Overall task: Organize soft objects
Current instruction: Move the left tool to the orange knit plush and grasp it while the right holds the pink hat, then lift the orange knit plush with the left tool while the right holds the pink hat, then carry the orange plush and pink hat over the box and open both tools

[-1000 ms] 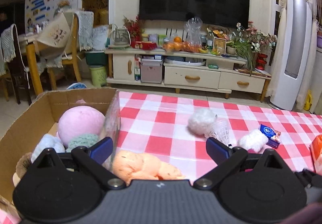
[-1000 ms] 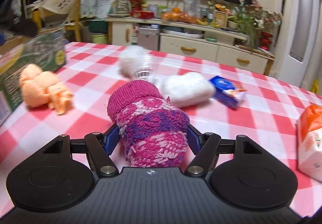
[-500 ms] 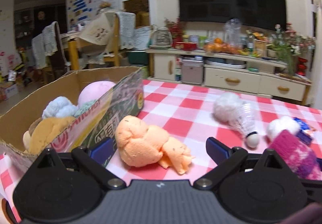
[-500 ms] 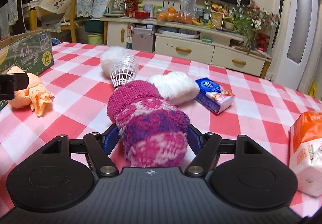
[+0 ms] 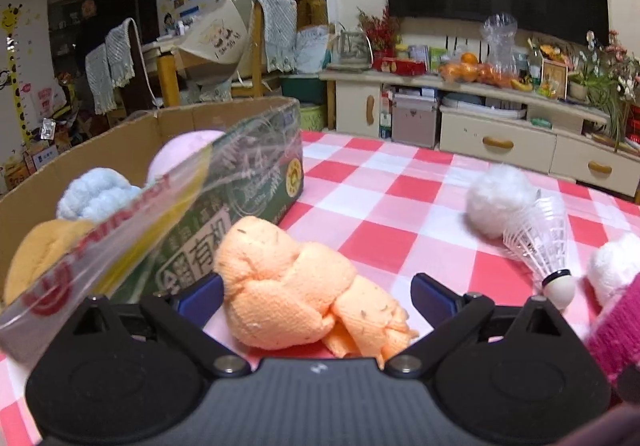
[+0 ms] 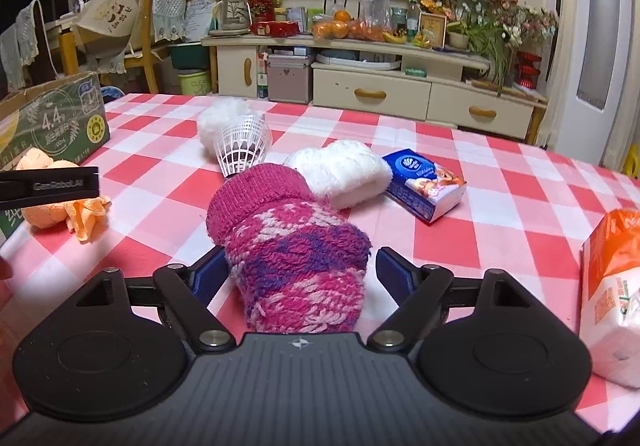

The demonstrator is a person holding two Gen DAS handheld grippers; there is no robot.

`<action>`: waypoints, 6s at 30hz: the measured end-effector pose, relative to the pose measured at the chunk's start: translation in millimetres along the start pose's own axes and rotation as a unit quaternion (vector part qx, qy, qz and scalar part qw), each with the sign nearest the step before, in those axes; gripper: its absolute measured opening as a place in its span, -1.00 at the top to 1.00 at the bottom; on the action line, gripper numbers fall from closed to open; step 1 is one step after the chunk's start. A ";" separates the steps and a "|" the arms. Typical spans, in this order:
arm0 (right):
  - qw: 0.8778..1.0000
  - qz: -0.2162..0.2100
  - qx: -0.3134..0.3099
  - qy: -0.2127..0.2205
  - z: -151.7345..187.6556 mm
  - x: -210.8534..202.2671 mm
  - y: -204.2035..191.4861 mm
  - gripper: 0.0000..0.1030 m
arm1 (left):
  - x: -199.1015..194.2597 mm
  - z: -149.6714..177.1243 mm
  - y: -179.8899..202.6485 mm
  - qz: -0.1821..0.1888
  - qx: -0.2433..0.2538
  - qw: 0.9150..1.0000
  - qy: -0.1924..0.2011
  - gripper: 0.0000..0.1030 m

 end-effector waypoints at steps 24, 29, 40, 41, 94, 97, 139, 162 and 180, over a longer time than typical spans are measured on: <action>0.998 -0.019 0.065 -0.001 -0.3 -2.2 15.1 -1.00 | 6.6 8.7 68.5 0.158 0.088 0.983 -0.023 -0.98; 0.996 -0.032 0.077 -0.008 1.7 1.3 13.9 -1.00 | 4.2 -3.2 45.7 0.119 0.060 0.991 0.001 -0.98; 0.993 -0.062 0.093 -0.025 6.1 9.7 9.5 -1.00 | 42.4 -12.4 47.2 0.119 0.031 0.992 -0.042 -0.98; 0.993 -0.063 0.093 -0.025 5.9 11.1 8.7 -1.00 | 45.5 -13.8 46.9 0.118 0.027 0.992 -0.043 -0.95; 0.995 -0.021 0.095 -0.006 2.3 -1.8 -7.7 -0.64 | -70.6 -22.4 29.4 0.312 0.130 0.937 -0.082 -0.37; 0.996 -0.024 0.090 0.002 -0.8 -9.6 -18.8 -0.64 | -76.3 -28.3 21.2 0.320 0.130 0.936 -0.070 -0.37; 0.979 -0.191 -0.018 0.061 -99.5 -6.3 -218.2 -0.65 | 26.1 -112.0 -196.2 0.151 -0.111 0.982 -0.021 -0.39; 0.981 -0.170 -0.001 0.094 -96.8 -37.6 -189.4 -0.97 | 27.9 -113.4 -192.6 0.096 -0.059 0.994 -0.001 -0.95; 0.992 -0.083 0.040 0.087 -61.2 -48.5 -123.3 -1.00 | 2.5 -104.1 -128.4 0.136 0.019 0.990 0.016 -0.98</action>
Point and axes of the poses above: each gripper's, at about its wrist camera, not at the fingertips, and x roughly the way its jaws point, y to its right, z to its underside, the point moved 10 cm from there along x, roughly the way its jaws point, and after that the axes turned 1 degree about y, right-handed, at the moved point
